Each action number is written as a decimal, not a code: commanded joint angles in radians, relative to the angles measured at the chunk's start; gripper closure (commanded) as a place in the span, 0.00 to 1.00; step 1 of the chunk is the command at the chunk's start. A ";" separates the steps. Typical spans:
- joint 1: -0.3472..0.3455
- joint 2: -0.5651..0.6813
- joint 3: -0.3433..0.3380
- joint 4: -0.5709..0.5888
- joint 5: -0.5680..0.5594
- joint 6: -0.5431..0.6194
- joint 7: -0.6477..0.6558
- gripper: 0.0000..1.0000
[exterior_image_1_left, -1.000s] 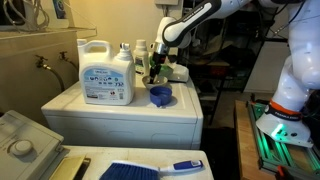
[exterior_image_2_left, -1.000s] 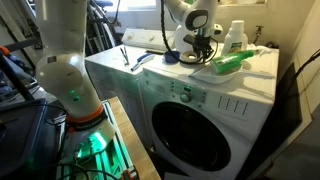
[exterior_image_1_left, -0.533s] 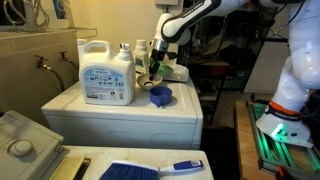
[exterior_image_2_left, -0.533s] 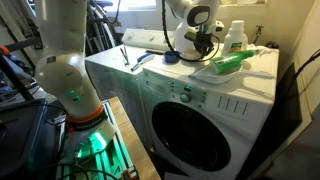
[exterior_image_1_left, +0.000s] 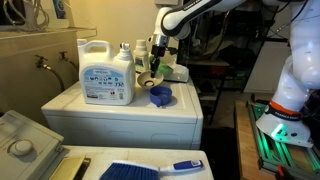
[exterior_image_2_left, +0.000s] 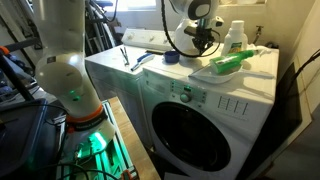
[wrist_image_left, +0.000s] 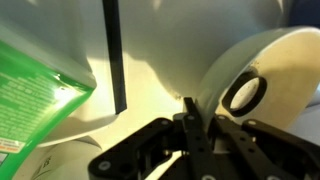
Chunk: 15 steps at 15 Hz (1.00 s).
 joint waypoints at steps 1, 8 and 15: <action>0.002 -0.023 -0.014 0.008 -0.041 -0.072 -0.004 0.98; 0.020 -0.055 -0.029 0.028 -0.164 -0.121 0.007 0.98; 0.016 -0.021 -0.018 0.030 -0.132 -0.089 0.001 0.91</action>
